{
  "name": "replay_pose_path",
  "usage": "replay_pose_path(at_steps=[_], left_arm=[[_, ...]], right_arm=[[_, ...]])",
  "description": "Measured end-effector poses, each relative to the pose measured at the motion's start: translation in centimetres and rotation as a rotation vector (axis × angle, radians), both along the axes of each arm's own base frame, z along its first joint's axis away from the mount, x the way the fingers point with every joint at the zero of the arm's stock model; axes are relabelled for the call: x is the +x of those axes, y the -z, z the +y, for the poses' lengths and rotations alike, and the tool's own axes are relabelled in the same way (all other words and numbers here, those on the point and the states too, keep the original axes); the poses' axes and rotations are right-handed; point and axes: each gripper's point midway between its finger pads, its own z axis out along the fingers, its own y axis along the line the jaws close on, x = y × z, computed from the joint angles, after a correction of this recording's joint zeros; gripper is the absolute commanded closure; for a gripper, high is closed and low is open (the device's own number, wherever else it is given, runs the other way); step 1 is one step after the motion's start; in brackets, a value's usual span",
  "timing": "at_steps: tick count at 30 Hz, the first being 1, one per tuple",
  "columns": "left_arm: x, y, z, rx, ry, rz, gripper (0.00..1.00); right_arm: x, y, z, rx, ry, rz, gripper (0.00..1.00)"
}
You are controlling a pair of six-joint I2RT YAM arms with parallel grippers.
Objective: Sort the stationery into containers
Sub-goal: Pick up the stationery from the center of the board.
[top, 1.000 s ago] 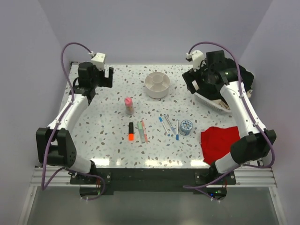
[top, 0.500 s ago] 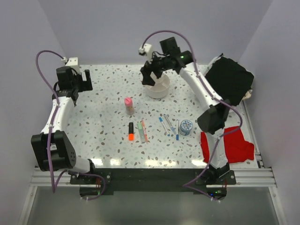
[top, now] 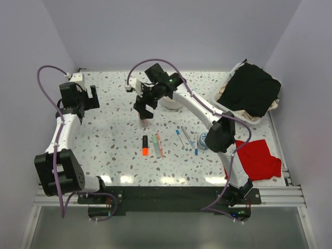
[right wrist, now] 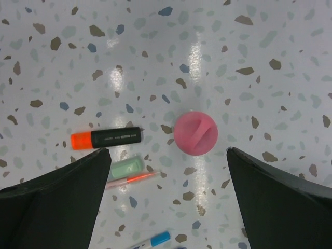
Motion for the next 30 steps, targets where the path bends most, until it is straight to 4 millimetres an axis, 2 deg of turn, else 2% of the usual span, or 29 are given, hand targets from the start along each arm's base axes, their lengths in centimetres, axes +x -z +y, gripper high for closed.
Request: replay_pose_path(at_steps=[6,11,15,30], left_arm=[[0.6,-0.6,-0.2,-0.004,0.013,-0.032,0.0],[0.5,-0.1,-0.5,-0.02,0.022,-0.03,0.0],[0.0,0.5,-0.7,-0.027,0.023,-0.02,0.0],[-0.6,0.4,-1.0,-0.04,0.022,-0.031,0.0]], right_arm=[[2.2,-0.4,1.8,0.072,0.071,-0.056,0.01],[2.7,2.2,2.3,0.066,0.118,-0.025,0.01],[3.1,3.0,3.0,0.058,0.127,-0.027,0.01],[4.4,4.5,2.4,0.001,0.201,-0.072,0.01]])
